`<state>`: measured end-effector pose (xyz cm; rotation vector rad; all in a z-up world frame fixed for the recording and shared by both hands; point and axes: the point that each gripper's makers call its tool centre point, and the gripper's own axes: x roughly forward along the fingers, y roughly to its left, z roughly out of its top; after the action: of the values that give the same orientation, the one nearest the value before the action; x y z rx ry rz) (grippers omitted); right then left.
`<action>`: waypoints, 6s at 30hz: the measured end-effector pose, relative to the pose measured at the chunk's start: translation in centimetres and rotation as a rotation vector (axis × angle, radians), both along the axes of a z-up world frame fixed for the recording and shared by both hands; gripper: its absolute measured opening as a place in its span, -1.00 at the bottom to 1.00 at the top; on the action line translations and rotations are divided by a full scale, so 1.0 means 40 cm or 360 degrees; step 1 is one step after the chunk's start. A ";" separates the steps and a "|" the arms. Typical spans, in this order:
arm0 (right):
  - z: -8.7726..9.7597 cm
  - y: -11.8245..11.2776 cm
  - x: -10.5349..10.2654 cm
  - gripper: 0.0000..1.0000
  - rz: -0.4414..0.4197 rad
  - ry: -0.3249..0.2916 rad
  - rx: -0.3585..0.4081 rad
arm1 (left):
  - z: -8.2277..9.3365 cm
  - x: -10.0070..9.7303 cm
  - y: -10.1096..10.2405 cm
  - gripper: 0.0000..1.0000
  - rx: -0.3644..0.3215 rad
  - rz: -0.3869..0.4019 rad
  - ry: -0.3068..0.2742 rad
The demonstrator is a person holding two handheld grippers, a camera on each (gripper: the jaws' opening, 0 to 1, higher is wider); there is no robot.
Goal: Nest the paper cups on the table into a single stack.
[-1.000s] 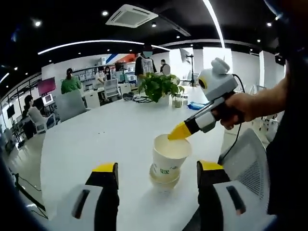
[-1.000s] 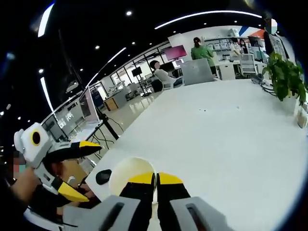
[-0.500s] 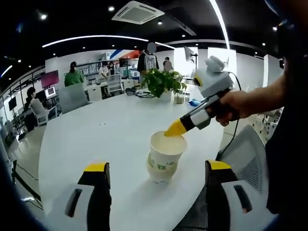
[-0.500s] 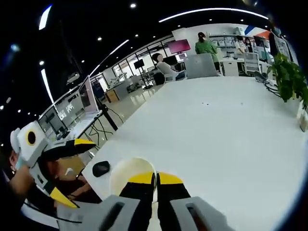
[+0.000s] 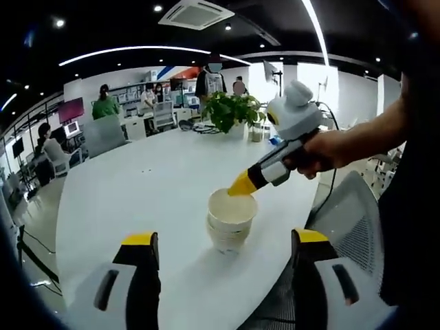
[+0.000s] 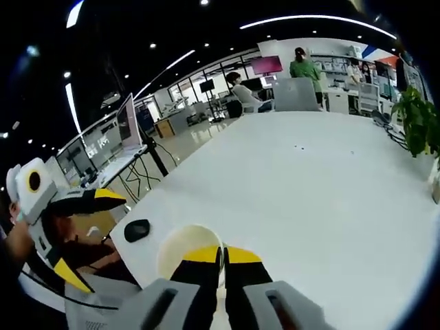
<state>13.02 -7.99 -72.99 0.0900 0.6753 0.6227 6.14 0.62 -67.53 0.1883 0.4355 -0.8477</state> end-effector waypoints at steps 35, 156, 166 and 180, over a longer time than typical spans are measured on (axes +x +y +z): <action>-0.011 -0.005 -0.008 -0.37 0.0098 -0.0047 0.0005 | -0.043 -0.004 0.014 0.53 0.0108 -0.0006 0.0011; -0.140 -0.015 0.058 -0.37 0.0869 -0.0342 -0.0465 | -0.279 0.254 -0.188 -0.30 0.0501 -0.0815 0.0138; -0.146 -0.026 0.111 -0.37 0.0799 -0.0338 -0.0443 | -0.285 0.304 -0.198 -0.32 0.0508 -0.0809 0.0157; -0.182 -0.017 0.145 -0.37 0.0760 -0.0292 -0.0413 | -0.306 0.331 -0.187 -0.33 0.0550 -0.0810 0.0175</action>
<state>18.84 -8.69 -80.26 -0.3759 0.5961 0.9812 19.37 -6.85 -79.78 0.5912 0.6504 -1.2821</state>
